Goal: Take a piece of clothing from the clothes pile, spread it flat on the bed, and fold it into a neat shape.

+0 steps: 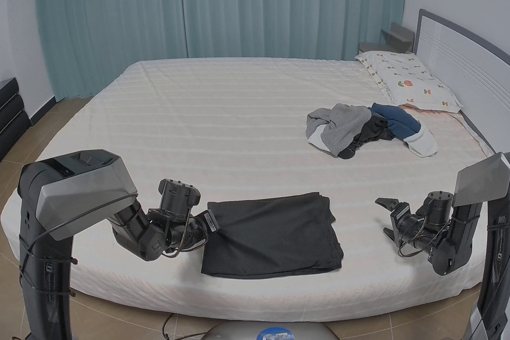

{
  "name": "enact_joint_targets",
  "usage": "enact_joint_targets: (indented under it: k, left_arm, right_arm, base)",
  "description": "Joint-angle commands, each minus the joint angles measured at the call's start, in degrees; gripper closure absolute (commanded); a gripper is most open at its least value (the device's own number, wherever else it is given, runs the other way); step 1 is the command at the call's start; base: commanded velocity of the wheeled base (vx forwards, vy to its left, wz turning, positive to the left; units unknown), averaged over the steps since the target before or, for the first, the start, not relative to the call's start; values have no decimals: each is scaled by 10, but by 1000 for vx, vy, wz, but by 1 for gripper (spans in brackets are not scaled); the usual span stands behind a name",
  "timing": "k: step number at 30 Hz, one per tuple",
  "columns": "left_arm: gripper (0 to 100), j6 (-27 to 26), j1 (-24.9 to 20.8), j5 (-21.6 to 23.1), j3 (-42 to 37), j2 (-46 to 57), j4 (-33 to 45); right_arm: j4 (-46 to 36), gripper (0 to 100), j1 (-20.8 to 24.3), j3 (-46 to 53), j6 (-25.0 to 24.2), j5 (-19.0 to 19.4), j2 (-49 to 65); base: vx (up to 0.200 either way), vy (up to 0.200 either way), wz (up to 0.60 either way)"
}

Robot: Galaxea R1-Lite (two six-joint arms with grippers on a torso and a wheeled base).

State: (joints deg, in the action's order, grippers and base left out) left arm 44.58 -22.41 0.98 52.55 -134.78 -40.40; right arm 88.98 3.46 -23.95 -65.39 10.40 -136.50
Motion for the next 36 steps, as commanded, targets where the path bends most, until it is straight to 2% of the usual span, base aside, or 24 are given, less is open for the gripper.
enact_joint_targets:
  k: [1, 36]
  left_arm:
    - [100, 2, 1, 0, -2, 9, 1]
    - [100, 16, 21, -1, -3, 17, 5]
  right_arm:
    - [7, 0, 0, -1, 0, 1, 1]
    - [7, 0, 0, -2, 0, 1, 1]
  base:
    - [0, 200, 0]
    - [0, 200, 0]
